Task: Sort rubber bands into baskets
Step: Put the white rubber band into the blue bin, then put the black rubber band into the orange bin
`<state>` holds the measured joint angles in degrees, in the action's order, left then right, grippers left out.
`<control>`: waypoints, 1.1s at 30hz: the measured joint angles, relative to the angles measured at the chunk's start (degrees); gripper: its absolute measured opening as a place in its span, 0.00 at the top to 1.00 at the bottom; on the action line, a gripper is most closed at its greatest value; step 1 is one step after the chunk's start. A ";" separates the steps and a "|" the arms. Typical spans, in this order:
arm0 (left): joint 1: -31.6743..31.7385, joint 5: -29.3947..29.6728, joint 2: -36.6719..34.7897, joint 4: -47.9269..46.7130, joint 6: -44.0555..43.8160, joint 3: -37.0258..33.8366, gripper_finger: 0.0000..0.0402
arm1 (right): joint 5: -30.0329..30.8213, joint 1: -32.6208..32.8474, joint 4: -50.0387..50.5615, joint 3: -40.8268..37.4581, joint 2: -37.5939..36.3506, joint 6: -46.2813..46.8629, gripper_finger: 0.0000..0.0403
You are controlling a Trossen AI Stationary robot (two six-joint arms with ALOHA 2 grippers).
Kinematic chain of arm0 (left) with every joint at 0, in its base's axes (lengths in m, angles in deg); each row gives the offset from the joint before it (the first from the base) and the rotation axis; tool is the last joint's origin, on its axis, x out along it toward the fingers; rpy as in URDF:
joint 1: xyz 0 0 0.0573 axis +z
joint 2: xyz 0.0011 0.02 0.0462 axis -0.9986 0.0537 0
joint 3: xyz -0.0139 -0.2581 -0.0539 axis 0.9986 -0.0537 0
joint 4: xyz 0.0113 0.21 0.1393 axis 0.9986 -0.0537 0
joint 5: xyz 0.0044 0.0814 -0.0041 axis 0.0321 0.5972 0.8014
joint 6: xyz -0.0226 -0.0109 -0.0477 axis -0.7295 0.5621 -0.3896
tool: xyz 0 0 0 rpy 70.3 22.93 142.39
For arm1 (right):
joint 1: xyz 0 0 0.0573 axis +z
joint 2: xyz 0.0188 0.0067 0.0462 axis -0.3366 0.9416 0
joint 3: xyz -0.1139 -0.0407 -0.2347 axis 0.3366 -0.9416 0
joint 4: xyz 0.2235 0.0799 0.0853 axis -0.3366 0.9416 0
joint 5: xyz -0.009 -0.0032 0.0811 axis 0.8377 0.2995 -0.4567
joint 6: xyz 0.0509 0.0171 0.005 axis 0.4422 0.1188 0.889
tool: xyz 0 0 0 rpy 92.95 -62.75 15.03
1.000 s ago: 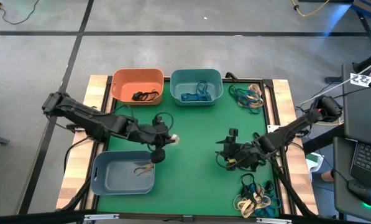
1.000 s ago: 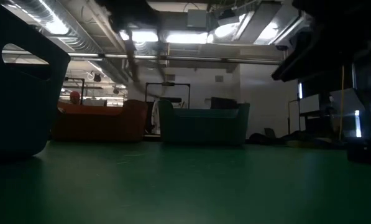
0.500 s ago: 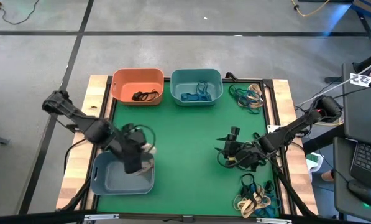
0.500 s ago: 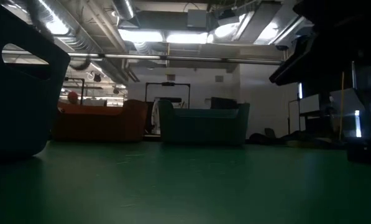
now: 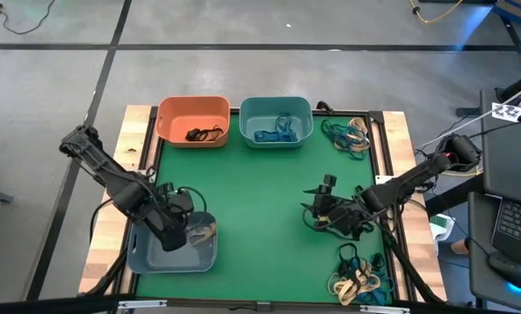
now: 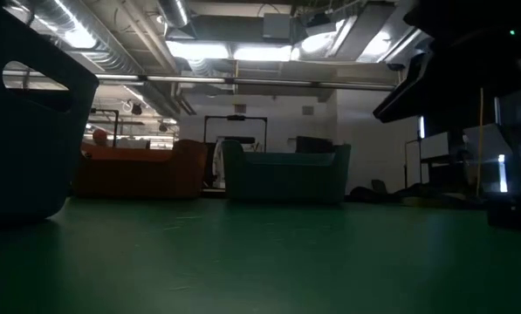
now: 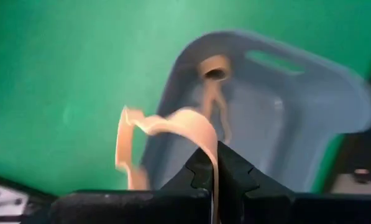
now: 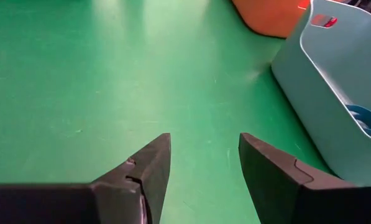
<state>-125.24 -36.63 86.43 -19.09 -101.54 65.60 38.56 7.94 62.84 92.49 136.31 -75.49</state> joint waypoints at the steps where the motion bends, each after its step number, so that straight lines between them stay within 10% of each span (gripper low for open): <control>1: -0.28 0.04 -0.53 0.26 -0.01 0.85 1.00 | -0.29 -0.22 0.01 0.02 0.00 0.09 0.53; 20: -5.98 3.78 -0.89 14.74 -5.90 -6.73 0.95 | -1.88 -0.28 0.03 0.04 0.04 0.01 0.53; 33: -0.82 -3.69 -1.02 14.93 -8.81 -9.03 0.65 | -7.38 -0.28 0.07 0.07 0.07 1.84 0.53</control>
<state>-126.06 -40.33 85.42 -4.16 -110.35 56.57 31.18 7.66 62.91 92.56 136.38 -73.66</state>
